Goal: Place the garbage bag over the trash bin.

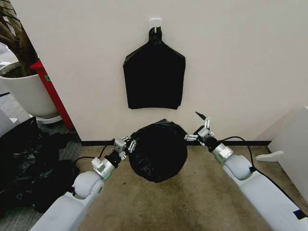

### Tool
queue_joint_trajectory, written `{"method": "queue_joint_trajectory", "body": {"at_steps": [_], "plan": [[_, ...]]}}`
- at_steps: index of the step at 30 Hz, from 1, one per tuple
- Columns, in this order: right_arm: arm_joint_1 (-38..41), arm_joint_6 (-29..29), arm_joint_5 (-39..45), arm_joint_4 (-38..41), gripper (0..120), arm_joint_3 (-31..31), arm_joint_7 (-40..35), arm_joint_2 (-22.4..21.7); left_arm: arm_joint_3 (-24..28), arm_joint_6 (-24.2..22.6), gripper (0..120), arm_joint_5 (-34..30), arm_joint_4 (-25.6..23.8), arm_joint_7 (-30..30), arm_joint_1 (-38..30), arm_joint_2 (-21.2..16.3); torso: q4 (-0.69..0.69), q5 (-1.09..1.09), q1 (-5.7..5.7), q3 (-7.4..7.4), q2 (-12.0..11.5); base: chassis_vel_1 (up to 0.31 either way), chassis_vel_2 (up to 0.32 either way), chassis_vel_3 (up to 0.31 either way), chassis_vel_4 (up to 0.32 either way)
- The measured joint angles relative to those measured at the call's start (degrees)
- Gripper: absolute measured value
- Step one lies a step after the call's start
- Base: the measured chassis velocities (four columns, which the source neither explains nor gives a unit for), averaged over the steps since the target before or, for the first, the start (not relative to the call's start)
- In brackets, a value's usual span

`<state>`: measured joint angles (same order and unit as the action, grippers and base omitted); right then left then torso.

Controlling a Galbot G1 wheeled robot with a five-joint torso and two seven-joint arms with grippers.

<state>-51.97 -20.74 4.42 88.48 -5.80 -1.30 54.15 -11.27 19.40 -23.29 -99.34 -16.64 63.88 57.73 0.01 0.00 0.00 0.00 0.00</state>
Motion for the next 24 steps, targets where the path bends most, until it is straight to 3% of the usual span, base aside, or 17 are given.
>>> {"method": "queue_joint_trajectory", "body": {"at_steps": [8, 15, 20, 24], "plan": [[-3.12, 1.16, 0.84, 2.25, 100, 0.19, -2.91, 0.91, -0.07, -1.60, 4, -3.63, -0.03, 3.22, 0.00, 0.18, -0.02, 0.01, 0.00, 0.00, 0.00, 0.000, 0.000, 0.000, 0.000], [-6.54, 3.94, 0.21, 11.32, 100, -1.49, -15.10, 3.62, -0.31, -11.34, 4, -12.22, -1.83, 14.25, -0.02, 1.08, 0.01, -0.01, 0.00, 0.00, 0.00, 0.000, 0.000, 0.000, 0.000], [-16.54, 3.66, -5.77, 20.94, 100, -1.04, -18.97, 6.77, -2.55, -23.10, 4, -28.37, -5.08, 24.80, -1.00, 2.67, -0.03, 0.01, 0.00, -0.01, 0.00, 0.000, 0.000, 0.000, 0.000], [-21.58, 3.32, -11.09, 22.08, 100, -0.73, -21.08, 8.69, -5.02, -27.93, 4, -35.20, -5.99, 29.27, -1.25, 3.50, 0.00, 0.00, 0.00, -0.01, 0.00, 0.000, 0.000, 0.000, 0.000]]}}
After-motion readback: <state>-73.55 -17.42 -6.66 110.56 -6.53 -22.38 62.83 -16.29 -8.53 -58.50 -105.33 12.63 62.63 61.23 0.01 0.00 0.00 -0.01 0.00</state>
